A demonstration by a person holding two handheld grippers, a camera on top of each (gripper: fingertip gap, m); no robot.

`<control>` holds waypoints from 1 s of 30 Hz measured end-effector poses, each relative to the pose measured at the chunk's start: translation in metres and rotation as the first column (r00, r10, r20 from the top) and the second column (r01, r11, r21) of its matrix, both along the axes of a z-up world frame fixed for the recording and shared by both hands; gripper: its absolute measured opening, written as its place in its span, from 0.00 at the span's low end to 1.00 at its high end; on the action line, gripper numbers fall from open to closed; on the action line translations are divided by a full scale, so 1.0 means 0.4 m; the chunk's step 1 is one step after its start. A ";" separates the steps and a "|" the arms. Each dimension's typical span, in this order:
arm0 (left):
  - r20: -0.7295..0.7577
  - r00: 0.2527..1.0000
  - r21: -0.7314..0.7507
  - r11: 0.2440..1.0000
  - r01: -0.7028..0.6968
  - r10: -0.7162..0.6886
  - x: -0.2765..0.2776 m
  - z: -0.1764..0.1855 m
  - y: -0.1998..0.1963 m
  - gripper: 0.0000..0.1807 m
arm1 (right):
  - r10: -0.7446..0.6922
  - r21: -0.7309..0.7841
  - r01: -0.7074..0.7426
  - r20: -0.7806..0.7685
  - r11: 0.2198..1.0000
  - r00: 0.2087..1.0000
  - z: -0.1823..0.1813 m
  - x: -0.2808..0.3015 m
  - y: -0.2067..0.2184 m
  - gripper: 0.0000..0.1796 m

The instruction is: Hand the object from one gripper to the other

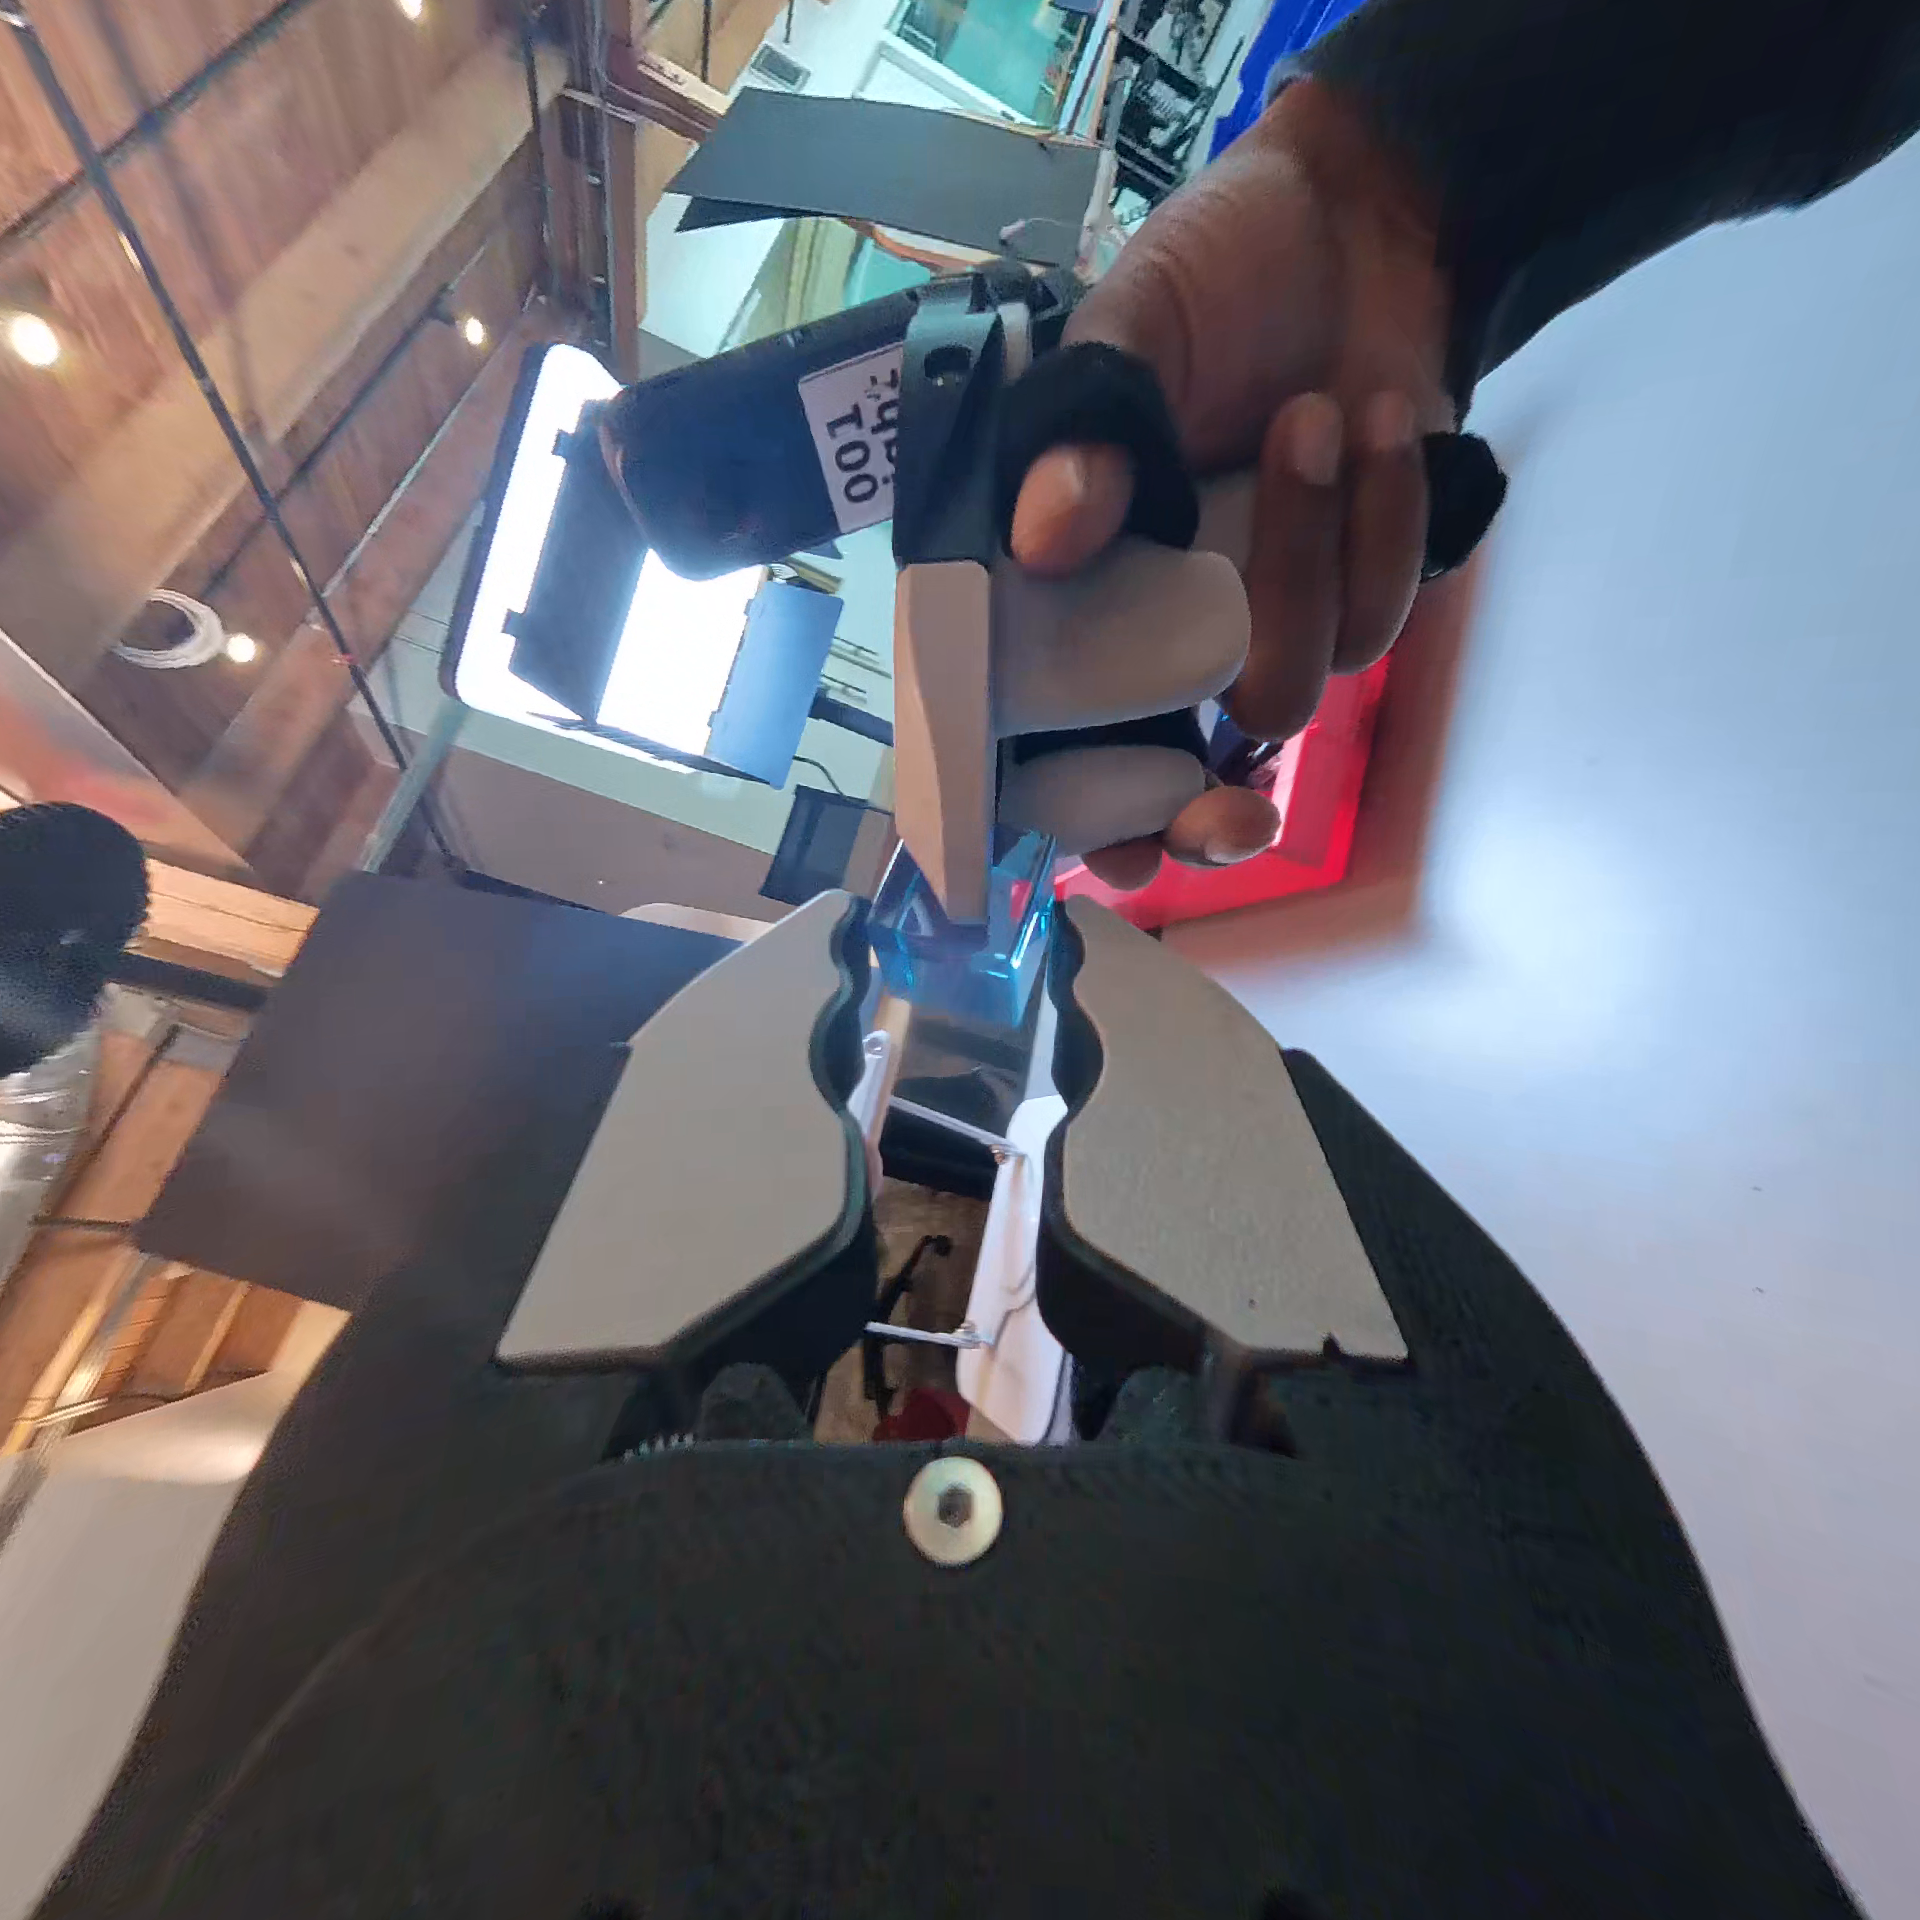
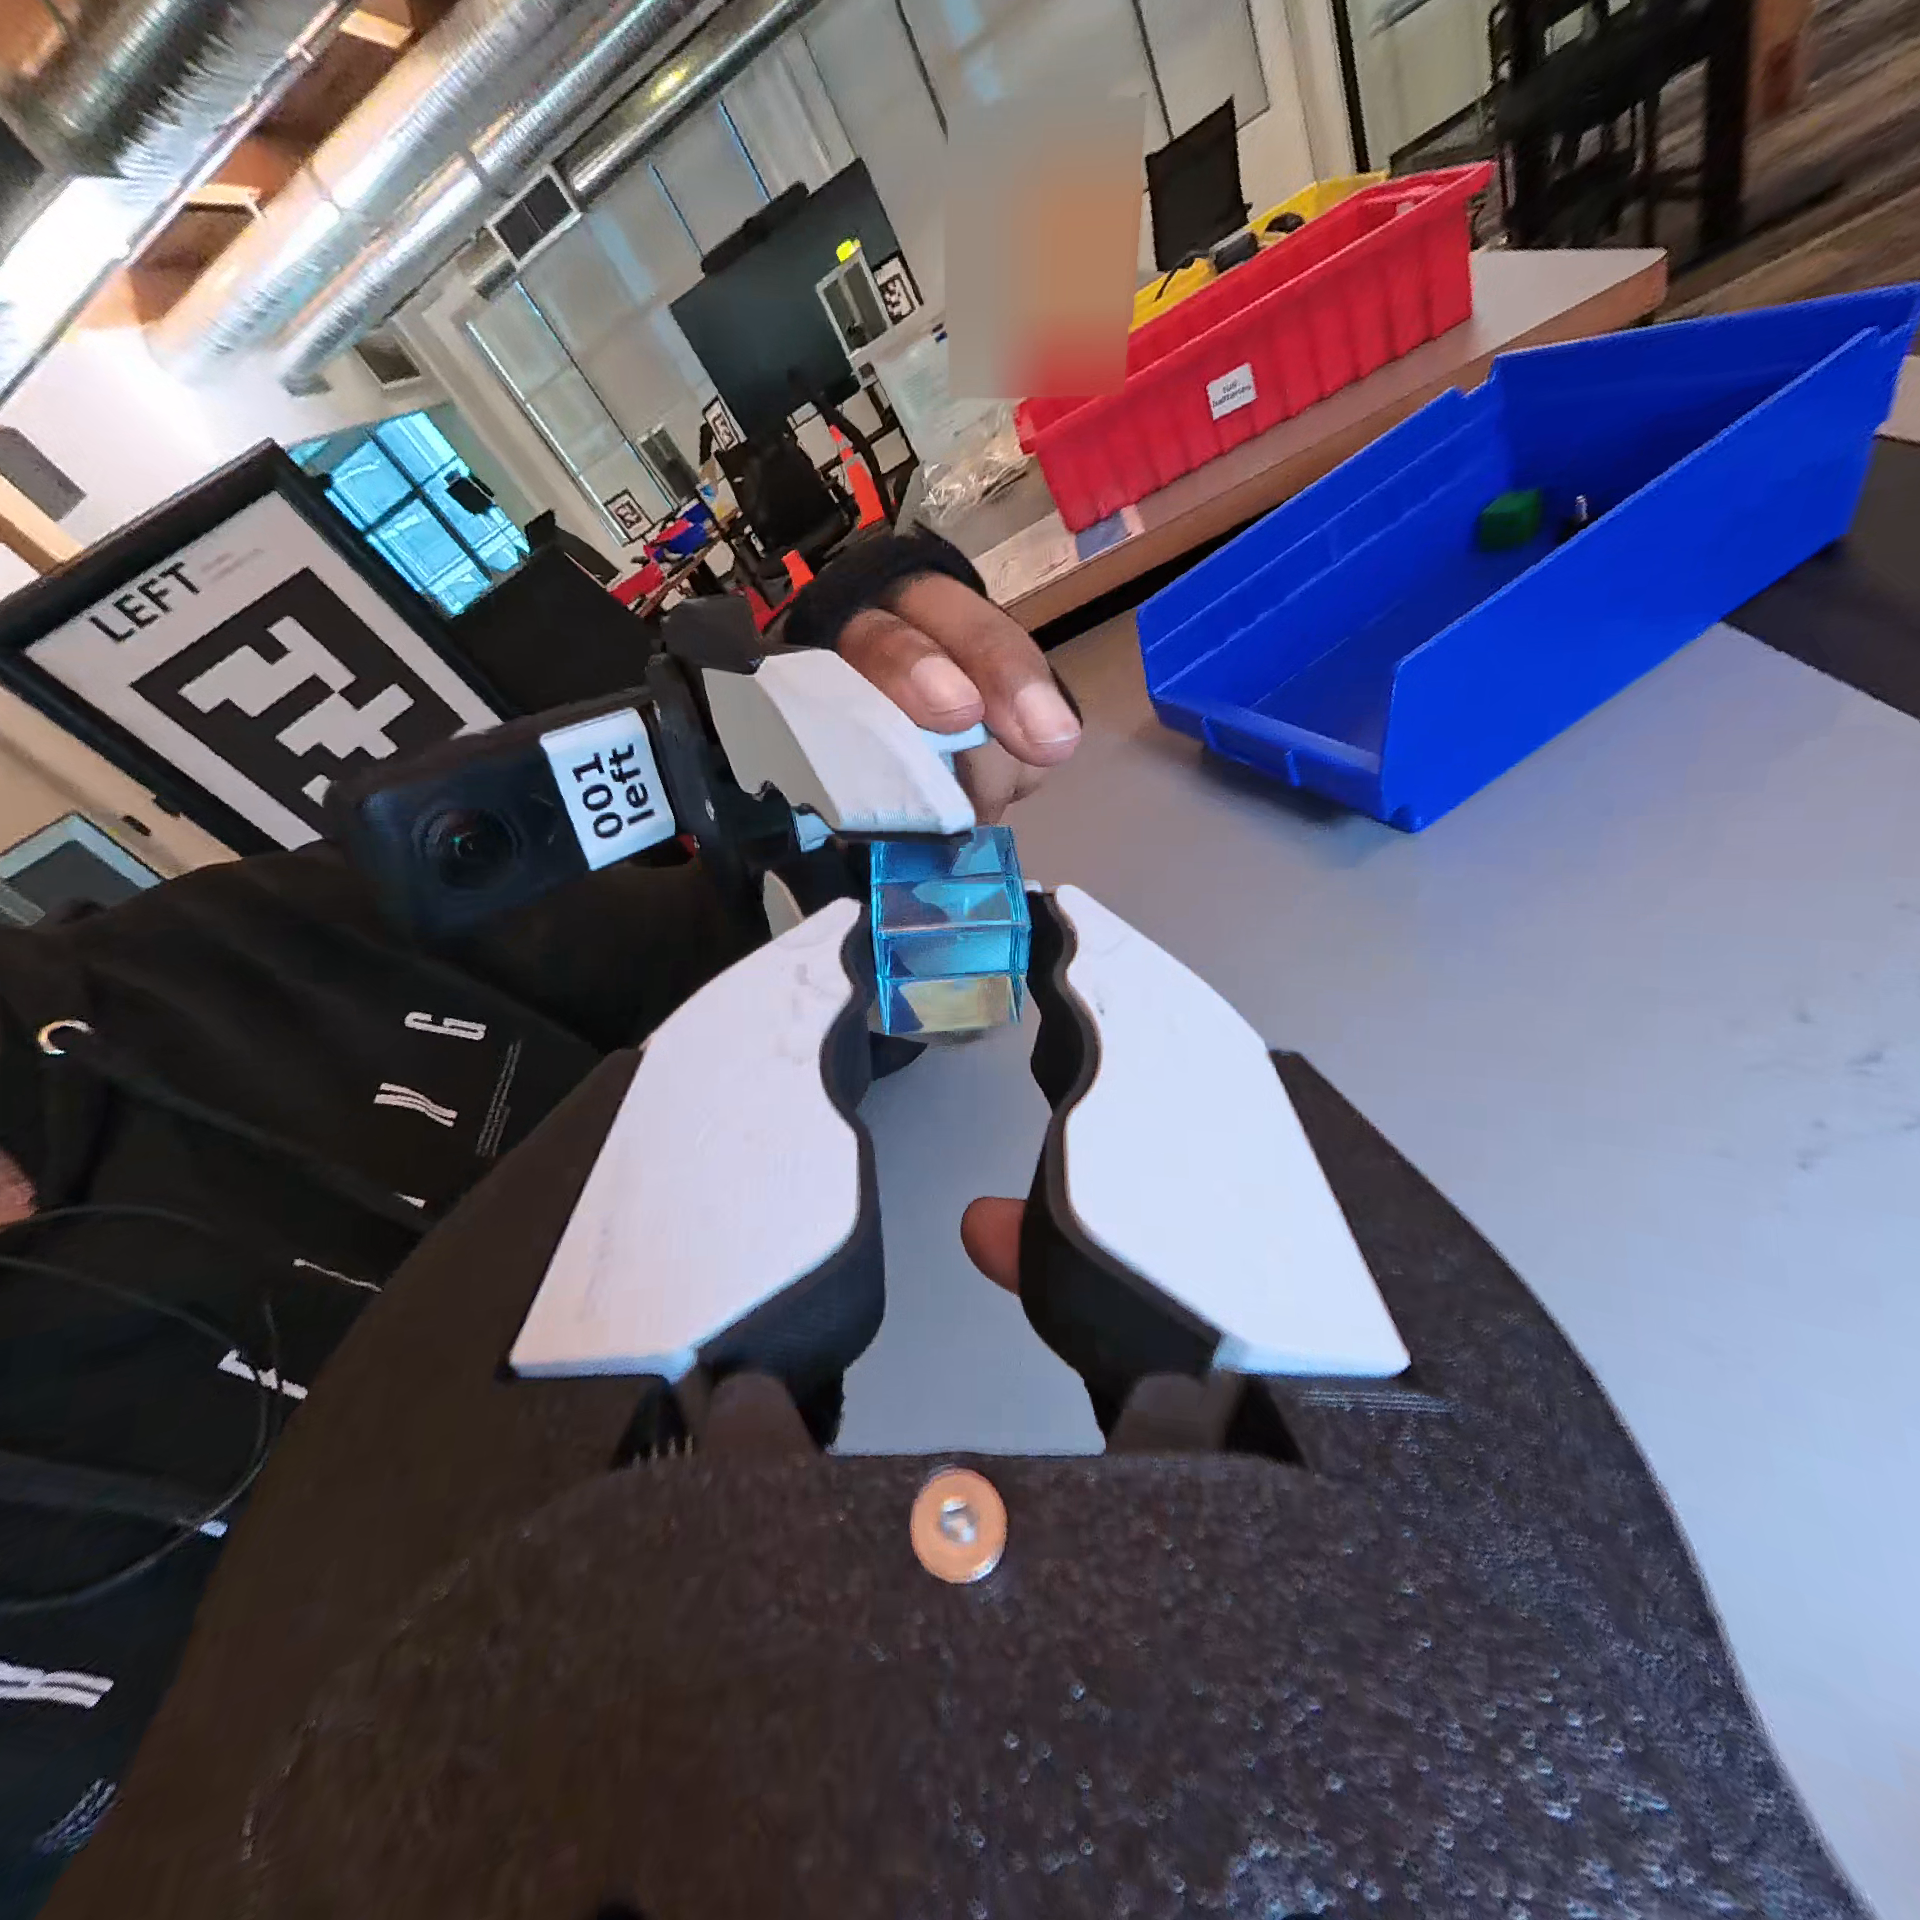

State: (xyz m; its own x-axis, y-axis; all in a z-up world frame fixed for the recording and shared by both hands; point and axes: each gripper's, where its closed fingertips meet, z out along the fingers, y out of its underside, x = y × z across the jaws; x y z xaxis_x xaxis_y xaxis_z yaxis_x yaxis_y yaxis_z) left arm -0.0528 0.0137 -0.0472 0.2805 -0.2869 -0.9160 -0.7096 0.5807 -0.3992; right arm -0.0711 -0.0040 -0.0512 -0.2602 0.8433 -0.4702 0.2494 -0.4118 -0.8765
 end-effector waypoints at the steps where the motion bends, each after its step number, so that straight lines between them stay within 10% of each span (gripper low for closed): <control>1: 0.013 1.000 -0.022 1.000 0.006 -0.006 -0.001 -0.001 0.001 0.18 | -0.005 0.000 0.005 -0.002 1.000 1.000 0.000 -0.001 0.002 0.15; 8: 0.434 0.899 -0.415 0.874 0.253 -0.055 -0.037 0.047 0.003 0.17 | -0.118 0.294 0.206 -0.291 0.933 0.950 0.130 0.049 0.027 0.27; 15: 0.723 0.691 -0.622 0.447 0.643 0.013 -0.039 0.069 -0.032 0.17 | -0.128 0.830 0.363 -0.342 0.424 0.931 0.126 0.054 -0.006 0.25; 20: 0.772 0.627 -0.636 0.135 0.760 0.105 -0.019 0.045 -0.050 0.17 | -0.157 0.952 0.224 -0.193 0.208 0.968 0.051 0.011 -0.018 0.26; 26: 0.723 0.680 -0.690 0.080 0.719 0.122 0.009 -0.007 -0.050 0.16 | -0.201 0.984 0.147 -0.124 0.103 0.972 -0.003 -0.009 0.004 0.16; 30: 0.746 0.661 -0.663 0.184 0.725 0.082 0.000 0.018 -0.044 0.17 | -0.191 0.949 0.213 -0.171 0.233 0.967 0.020 -0.004 0.006 0.16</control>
State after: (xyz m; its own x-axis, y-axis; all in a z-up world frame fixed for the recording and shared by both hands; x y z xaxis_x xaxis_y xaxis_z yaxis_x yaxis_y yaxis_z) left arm -0.0529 -0.0038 -0.0400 0.1526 -0.9272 0.3422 0.0286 -0.3420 -0.9393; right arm -0.0729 -0.0016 -0.0431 -0.0052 0.6945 0.7194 0.2768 0.6923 -0.6664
